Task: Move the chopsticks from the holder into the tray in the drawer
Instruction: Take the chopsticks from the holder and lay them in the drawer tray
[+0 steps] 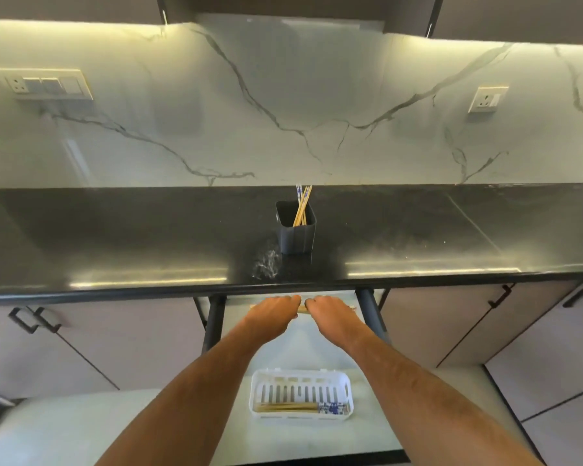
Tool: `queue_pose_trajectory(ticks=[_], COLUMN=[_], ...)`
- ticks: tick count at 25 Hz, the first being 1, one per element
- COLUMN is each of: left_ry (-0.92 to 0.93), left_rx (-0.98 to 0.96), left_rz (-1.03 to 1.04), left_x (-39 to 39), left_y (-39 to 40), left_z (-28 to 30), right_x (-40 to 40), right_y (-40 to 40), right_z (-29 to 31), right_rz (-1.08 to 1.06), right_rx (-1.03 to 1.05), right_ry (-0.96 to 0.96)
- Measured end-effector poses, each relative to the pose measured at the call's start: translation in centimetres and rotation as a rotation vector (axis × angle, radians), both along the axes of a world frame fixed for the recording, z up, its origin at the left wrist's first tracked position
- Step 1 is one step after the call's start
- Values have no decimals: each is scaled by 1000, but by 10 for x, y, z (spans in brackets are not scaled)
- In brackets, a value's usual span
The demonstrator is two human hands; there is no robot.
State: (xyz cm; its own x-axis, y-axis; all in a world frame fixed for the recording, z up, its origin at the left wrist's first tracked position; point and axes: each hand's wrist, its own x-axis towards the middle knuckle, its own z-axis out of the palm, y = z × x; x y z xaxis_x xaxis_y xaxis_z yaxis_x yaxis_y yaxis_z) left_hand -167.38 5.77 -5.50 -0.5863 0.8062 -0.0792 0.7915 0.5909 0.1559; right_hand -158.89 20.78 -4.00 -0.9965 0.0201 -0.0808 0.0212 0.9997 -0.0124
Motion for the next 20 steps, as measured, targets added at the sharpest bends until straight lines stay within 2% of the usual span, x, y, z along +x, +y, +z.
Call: queue_pose_trajectory(ticks=[4,11,16,20], left_ry=[32,48,-37,-19], left_rx=[43,-63,-96,-84], left_rz=[8,11,52,9], left_x=[20,56,75,78], left_y=[-13,-17,-29,-34], left_z=[-40,-122,-170,-196], right_x=[13,48,59,63], right_y=[-7,-9,-17,-23], right_z=[-41,-126,-164,-185], right_rz=[39,51,86,86], right_rx=[-29,46,43,28], right_ry=[-2,-119,-193,-224])
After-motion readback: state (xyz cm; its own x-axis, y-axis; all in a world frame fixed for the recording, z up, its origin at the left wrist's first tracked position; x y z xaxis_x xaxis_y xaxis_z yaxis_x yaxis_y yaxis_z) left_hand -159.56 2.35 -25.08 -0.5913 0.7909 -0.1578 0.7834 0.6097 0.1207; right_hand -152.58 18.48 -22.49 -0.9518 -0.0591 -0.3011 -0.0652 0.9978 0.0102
